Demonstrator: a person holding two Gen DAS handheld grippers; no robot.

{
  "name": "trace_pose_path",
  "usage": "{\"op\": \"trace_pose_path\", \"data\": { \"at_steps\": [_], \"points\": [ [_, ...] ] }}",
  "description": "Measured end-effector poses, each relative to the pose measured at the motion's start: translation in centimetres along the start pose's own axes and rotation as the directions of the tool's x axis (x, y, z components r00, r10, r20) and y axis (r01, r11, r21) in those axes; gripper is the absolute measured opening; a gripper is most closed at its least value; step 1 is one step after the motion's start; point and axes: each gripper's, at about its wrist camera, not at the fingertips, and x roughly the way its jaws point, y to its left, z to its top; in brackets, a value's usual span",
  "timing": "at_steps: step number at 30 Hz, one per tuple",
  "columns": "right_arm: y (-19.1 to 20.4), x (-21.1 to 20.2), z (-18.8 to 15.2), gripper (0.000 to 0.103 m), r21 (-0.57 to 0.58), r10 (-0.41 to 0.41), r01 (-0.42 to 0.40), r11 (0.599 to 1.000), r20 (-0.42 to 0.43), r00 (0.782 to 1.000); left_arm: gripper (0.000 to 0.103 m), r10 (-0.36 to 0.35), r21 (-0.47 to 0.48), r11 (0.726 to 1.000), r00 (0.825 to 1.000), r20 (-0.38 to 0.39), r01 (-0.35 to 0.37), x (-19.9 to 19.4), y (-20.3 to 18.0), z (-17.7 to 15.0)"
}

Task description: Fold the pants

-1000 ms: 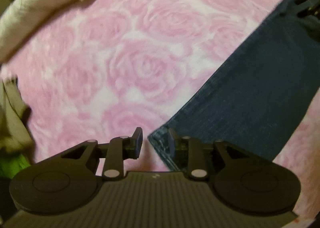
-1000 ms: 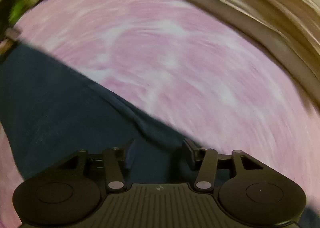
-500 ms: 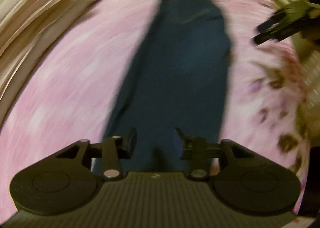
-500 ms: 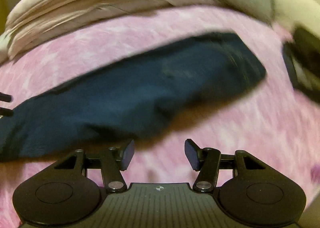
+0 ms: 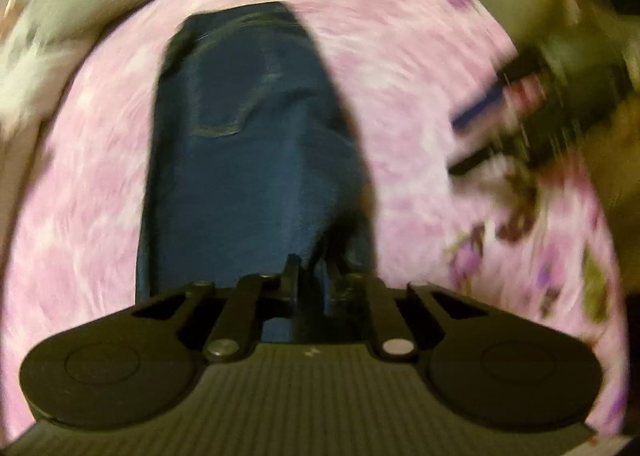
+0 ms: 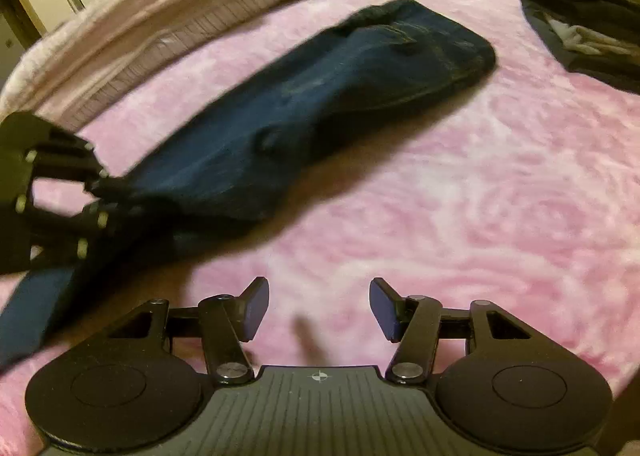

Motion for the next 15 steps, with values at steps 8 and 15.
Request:
{"op": "trace_pose_path", "data": {
  "at_steps": [8, 15],
  "points": [
    [5.3, 3.3, 1.6, 0.069, 0.076, 0.031, -0.037, 0.996, 0.077, 0.997, 0.006, -0.075, -0.189, 0.979, 0.997, 0.018, 0.077, -1.1, 5.8, 0.9],
    [5.1, 8.3, 3.5, 0.069, 0.202, -0.028, 0.003, 0.979, 0.123, 0.992, 0.006, -0.100, -0.217, 0.969, 0.992, 0.077, 0.115, -1.5, 7.5, 0.0]
  ]
}}
